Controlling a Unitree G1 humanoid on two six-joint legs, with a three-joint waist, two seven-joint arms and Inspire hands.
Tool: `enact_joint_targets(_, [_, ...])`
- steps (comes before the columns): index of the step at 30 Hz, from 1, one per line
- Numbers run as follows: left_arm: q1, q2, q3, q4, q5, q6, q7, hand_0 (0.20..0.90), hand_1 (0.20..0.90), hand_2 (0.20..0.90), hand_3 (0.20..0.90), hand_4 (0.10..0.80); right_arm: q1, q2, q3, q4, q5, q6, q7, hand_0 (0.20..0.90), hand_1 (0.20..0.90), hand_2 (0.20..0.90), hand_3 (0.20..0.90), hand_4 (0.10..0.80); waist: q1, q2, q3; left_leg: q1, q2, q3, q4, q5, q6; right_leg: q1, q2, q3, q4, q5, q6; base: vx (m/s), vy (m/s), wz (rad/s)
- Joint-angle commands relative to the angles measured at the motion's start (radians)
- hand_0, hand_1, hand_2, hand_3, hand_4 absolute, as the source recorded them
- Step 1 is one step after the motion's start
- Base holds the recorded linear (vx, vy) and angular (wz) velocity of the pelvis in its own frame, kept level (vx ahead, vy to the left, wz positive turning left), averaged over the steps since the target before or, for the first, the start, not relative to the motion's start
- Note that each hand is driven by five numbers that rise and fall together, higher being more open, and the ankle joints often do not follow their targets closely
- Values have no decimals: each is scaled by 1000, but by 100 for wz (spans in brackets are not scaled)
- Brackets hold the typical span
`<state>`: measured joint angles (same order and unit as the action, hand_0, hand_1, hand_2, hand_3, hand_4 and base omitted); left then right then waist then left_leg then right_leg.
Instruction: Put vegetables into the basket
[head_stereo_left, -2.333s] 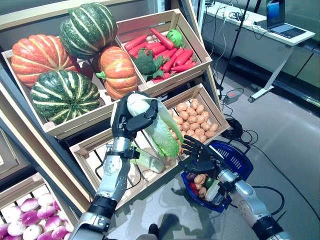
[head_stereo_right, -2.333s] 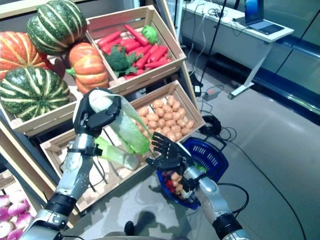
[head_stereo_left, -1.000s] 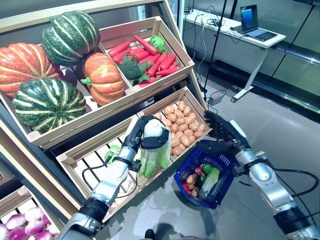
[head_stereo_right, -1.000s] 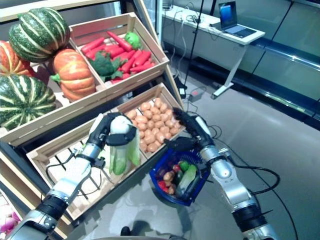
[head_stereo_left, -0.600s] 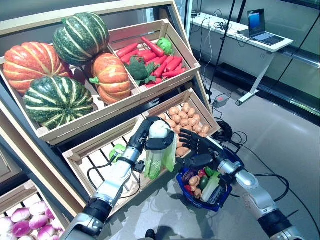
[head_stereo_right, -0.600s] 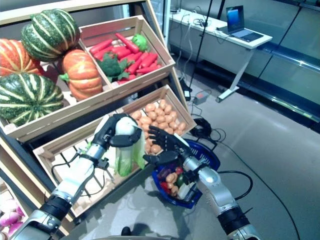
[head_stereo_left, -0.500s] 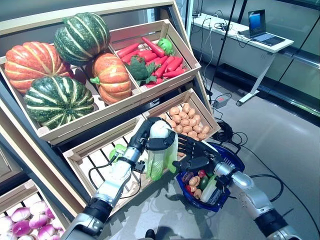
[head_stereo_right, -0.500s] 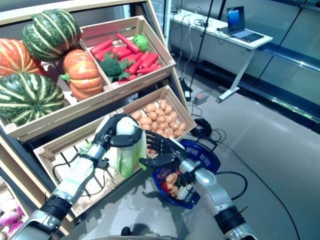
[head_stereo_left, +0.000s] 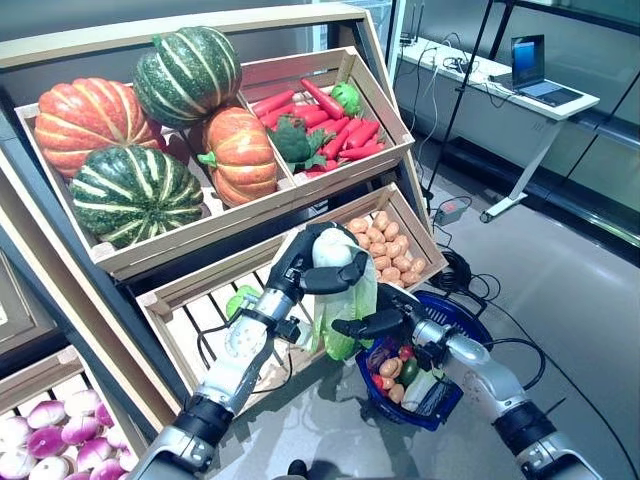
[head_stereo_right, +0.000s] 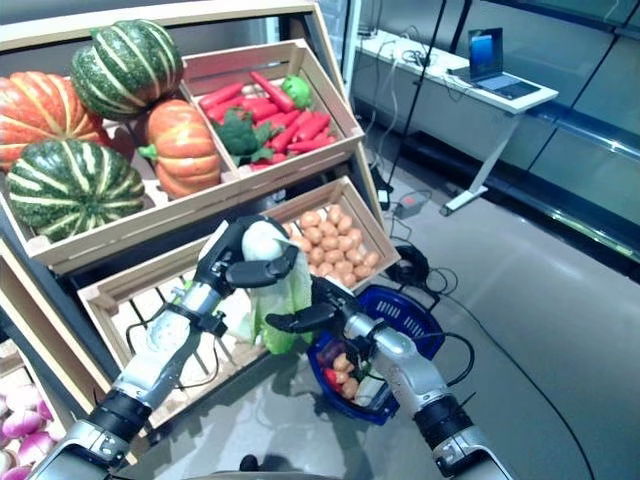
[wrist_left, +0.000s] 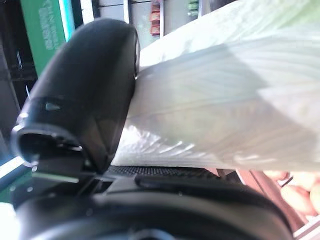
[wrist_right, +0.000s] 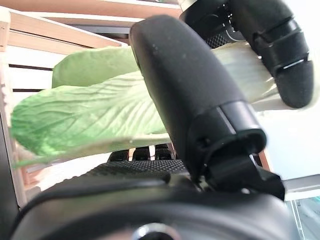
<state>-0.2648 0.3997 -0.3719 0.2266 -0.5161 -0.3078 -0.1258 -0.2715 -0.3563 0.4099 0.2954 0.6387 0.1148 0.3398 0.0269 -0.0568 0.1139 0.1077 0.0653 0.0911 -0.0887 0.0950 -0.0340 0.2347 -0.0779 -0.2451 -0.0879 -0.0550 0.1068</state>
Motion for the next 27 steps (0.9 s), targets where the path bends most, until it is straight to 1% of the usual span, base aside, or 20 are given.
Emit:
enact_joint_targets(1, [-172,-113,-49,-122,-119,-74,-65,300,300,300,300,400,-137,85,37,6,85,-47,24,900,900,900,900,800,22,3,-74,35,2,-11,1,-94,-21,-41,-43,5,11,75,-18,10,-2,4])
enact_joint_targets(5, [-173,-129,-74,-133,-178,-29,-83,300,300,300,300,400,-172,91,34,16,92,-61,20,900,900,900,900,800,26,1,-73,37,2,-15,1,-95,-20,-40,-43,2,12,75,-18,4,-4,2])
enact_joint_targets(8, [-169,-133,-90,-125,-201,-11,-100,300,300,300,300,400,-198,92,34,14,90,-41,35,900,900,900,900,800,28,-1,-72,36,0,-17,1,-96,-18,-41,-44,3,13,76,-18,0,0,0])
enact_joint_targets(11, [-166,-139,-99,-112,-229,-5,-129,300,300,300,300,400,-220,88,44,21,99,11,82,900,900,900,900,800,30,-3,-74,37,-1,-19,1,-96,-18,-41,-44,2,15,76,-18,0,0,0])
enact_joint_targets(13, [-163,-148,-106,-106,-273,4,-171,300,300,300,300,400,-231,86,59,41,105,58,125,900,900,900,900,800,32,-5,-76,37,-2,-21,1,-96,-17,-41,-45,0,15,76,-20,0,0,0])
enact_joint_targets(15, [-159,-155,-109,-109,-305,14,-191,300,300,300,300,400,-232,86,66,51,124,81,150,900,900,900,900,800,34,-6,-78,37,-2,-22,1,-96,-17,-39,-46,-1,13,77,-20,0,0,0])
enact_joint_targets(17, [-154,-165,-114,-119,-335,30,-214,300,300,300,300,400,-231,90,72,76,169,70,152,900,900,900,900,800,39,-7,-81,38,-1,-23,1,-96,-17,-36,-47,-5,11,78,-21,18,-6,1])
enact_joint_targets(20, [-153,-176,-126,-125,-389,53,-226,300,300,300,300,400,-244,106,51,100,301,24,166,900,900,900,900,800,44,-7,-84,40,-1,-27,1,-96,-19,-34,-48,-9,11,81,-18,35,-13,3])
enact_joint_targets(21, [-152,-178,-125,-125,-397,59,-226,300,300,300,300,400,-244,110,43,99,332,15,175,524,524,524,524,549,45,-6,-84,40,-1,-27,1,-96,-19,-34,-48,-10,11,81,-18,27,-10,3])
enact_joint_targets(22, [-149,-178,-128,-122,-400,55,-228,300,300,300,300,400,-243,117,37,100,365,9,182,300,300,300,300,400,45,-5,-84,39,-1,-27,1,-96,-19,-35,-48,-11,12,81,-17,24,-4,4])
enact_joint_targets(23, [-143,-178,-130,-128,-406,57,-228,300,300,300,300,400,-236,131,22,91,386,23,201,300,300,300,300,400,46,-2,-85,38,-2,-28,1,-96,-19,-37,-48,-10,12,81,-17,0,0,0])
enact_joint_targets(27, [-137,-176,-127,-139,-408,51,-225,300,300,300,300,400,-228,131,11,82,377,29,208,300,300,300,300,400,46,2,-84,37,-4,-29,1,-96,-18,-38,-49,-10,13,79,-18,0,0,0])
